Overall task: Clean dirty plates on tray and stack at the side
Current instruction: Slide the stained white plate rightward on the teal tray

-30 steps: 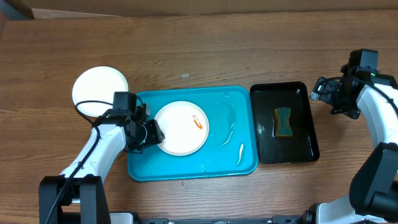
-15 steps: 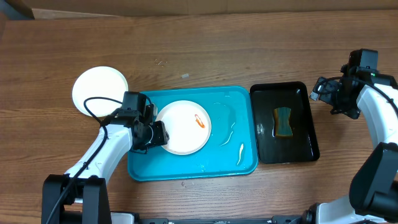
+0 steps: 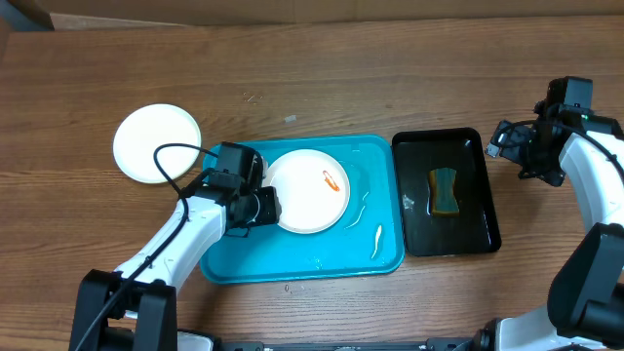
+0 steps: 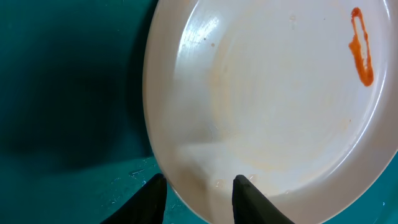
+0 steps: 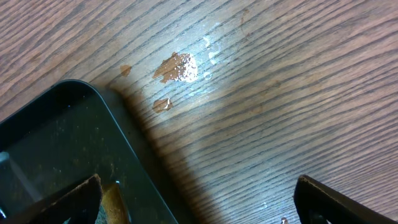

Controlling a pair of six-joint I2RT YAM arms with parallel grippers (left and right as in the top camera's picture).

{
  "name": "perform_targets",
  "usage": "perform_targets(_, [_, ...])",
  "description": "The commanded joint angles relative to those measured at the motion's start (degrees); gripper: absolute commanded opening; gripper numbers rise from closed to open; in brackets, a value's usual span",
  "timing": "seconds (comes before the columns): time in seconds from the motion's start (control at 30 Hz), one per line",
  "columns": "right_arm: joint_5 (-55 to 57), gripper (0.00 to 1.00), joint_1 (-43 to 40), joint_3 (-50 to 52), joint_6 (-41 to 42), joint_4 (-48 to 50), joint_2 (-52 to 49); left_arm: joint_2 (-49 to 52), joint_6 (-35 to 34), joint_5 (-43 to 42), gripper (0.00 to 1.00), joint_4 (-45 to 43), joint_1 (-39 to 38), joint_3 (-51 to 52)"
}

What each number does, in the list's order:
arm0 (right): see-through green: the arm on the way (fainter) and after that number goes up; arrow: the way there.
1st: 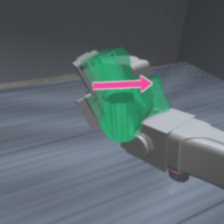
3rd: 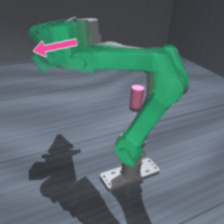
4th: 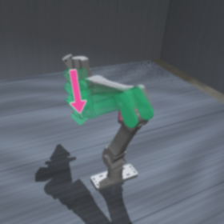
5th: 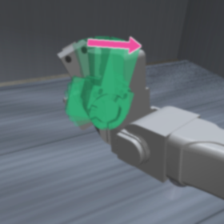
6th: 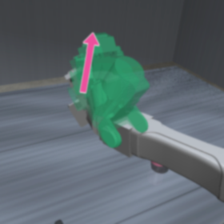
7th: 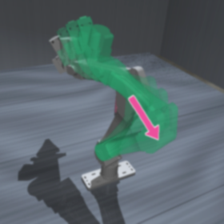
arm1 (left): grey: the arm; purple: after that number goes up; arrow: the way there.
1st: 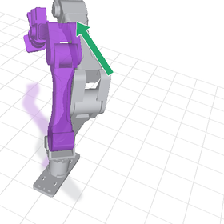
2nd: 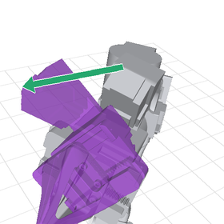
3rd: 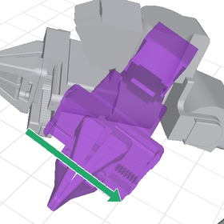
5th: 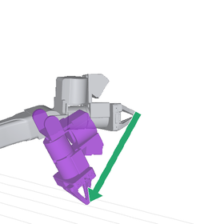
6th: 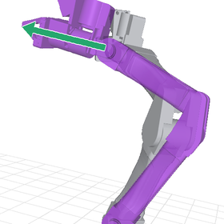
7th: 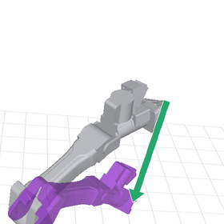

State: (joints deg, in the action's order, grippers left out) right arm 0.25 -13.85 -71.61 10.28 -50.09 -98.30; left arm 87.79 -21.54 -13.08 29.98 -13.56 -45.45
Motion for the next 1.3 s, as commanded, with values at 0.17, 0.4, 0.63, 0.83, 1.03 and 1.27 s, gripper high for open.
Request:
perform_targets(0.17, [0.1,1.00,-0.1,-1.0,0.0,0.5,1.1,-0.2,-2.7,8.3,0.34,5.1,-0.5,-5.2])
perform_targets(0.4, [0.1,1.00,-0.1,-1.0,0.0,0.5,1.1,-0.2,-2.2,11.3,0.36,14.1,-1.1,-14.6])
perform_targets(0.63, [0.1,1.00,-0.1,-1.0,0.0,0.5,1.1,3.8,-2.3,13.4,0.38,13.7,-4.0,-14.7])
perform_targets(0.83, [0.1,1.00,-0.1,-1.0,0.0,0.5,1.1,9.0,-2.3,12.7,0.31,11.9,-4.3,-14.7])
perform_targets(1.03, [0.1,1.00,-0.1,-1.0,0.0,0.5,1.1,10.3,-2.2,14.6,0.28,11.2,-4.1,-14.7])
perform_targets(1.27, [0.1,1.00,-0.1,-1.0,0.0,0.5,1.1,10.4,-2.2,14.6,0.23,11.1,-4.1,-14.6])
